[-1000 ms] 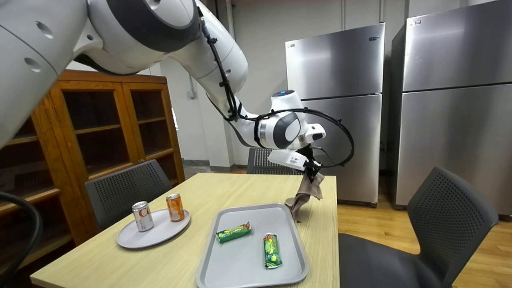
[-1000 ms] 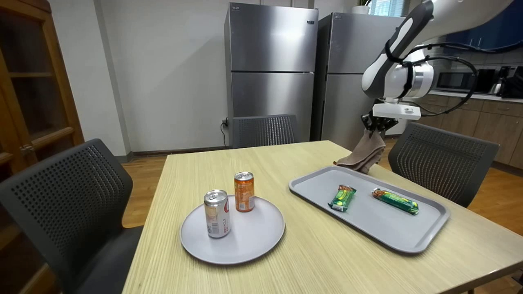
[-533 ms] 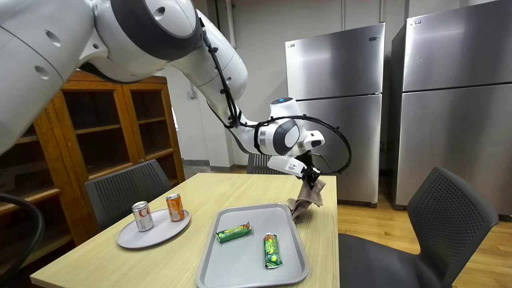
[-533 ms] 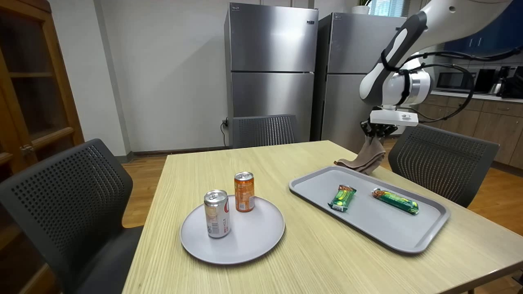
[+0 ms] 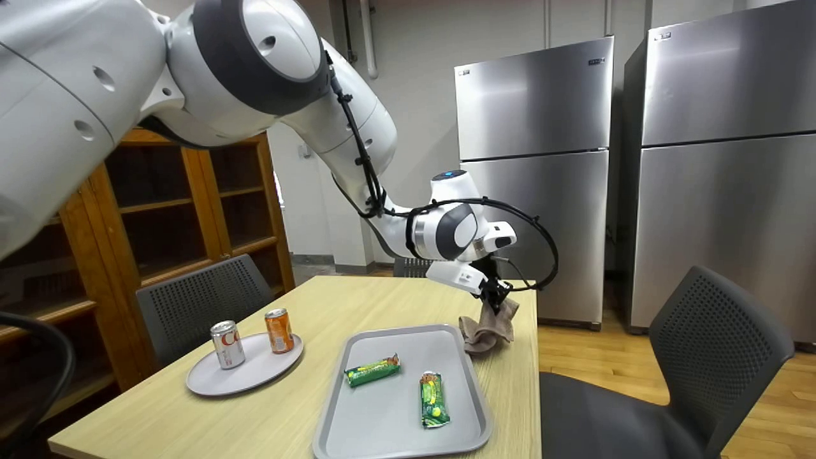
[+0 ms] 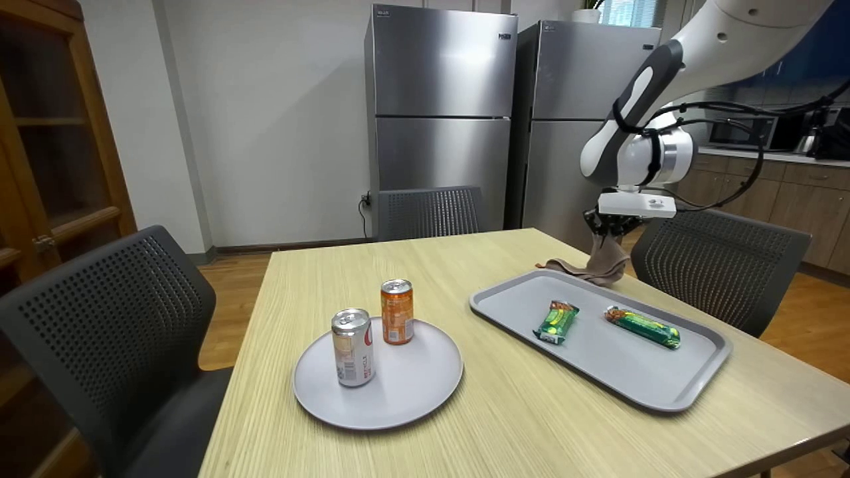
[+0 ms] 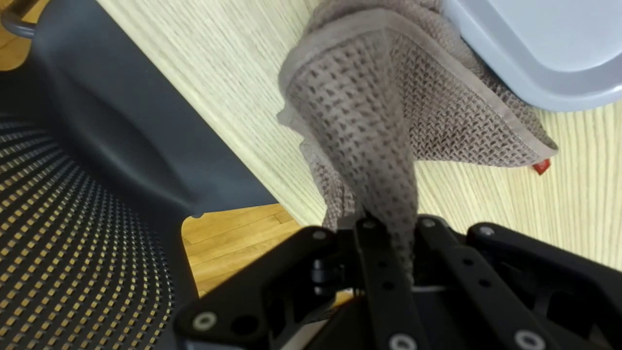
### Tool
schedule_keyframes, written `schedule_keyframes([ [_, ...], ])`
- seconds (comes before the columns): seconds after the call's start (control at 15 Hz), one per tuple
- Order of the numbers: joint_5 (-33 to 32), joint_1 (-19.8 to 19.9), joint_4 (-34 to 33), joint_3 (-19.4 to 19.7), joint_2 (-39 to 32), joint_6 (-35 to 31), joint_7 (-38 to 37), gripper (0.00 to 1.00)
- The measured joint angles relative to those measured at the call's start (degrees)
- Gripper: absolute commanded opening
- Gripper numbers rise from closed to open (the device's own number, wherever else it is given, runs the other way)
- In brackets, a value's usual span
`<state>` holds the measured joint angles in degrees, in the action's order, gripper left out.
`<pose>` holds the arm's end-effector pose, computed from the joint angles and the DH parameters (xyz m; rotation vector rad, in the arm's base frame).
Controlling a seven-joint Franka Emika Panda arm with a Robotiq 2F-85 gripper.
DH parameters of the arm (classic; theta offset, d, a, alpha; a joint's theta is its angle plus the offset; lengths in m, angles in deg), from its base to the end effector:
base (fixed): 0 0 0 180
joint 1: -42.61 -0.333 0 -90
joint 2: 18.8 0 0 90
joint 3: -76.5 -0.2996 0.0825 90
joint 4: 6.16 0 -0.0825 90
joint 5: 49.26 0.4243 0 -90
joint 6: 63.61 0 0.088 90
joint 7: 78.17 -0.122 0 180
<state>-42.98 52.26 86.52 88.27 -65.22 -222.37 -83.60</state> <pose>0.6943 -0.2582 0.1383 2.8860 -0.6975 0.5221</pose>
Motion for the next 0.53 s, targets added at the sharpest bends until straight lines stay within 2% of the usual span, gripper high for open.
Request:
schedule_keyframes([
  [0.4, -0.31, -0.39, -1.44, 0.21, -2.52, 0.89, -0.07, 0.02],
  [0.47, -0.37, -0.48, -1.63, 0.27, -2.85, 1.17, -0.08, 0.29],
  [0.53, -0.43, -0.56, -1.89, 0.31, -3.2, 1.46, -0.09, 0.35],
])
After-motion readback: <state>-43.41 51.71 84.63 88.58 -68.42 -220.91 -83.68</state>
